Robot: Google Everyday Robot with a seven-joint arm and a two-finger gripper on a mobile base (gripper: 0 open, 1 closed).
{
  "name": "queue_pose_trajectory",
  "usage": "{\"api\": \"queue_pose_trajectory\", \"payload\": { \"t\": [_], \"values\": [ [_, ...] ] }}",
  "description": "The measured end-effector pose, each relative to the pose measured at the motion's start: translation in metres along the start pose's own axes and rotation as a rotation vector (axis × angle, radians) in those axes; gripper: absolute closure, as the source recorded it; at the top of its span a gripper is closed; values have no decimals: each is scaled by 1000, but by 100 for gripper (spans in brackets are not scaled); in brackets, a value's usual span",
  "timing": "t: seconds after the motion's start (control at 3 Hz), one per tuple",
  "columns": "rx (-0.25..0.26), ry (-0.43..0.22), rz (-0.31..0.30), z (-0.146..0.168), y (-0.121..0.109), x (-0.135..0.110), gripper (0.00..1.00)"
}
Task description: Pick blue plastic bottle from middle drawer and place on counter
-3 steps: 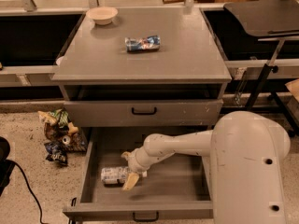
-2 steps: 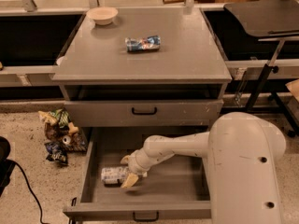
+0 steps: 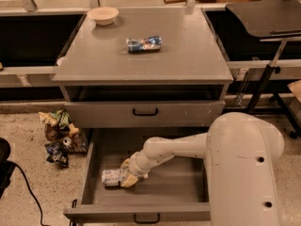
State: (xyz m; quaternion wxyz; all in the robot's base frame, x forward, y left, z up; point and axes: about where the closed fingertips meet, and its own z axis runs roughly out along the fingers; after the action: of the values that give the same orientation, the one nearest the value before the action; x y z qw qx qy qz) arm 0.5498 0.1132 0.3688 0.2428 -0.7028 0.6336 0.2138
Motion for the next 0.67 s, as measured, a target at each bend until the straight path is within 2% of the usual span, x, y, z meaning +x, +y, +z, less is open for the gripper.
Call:
{"api": "queue_pose_trajectory", "payload": {
  "t": [0.33,0.67],
  "values": [
    [36,-36,-17,-31,-1,2,100],
    [97,-99,-73,-96,5,-2,100]
  ]
}}
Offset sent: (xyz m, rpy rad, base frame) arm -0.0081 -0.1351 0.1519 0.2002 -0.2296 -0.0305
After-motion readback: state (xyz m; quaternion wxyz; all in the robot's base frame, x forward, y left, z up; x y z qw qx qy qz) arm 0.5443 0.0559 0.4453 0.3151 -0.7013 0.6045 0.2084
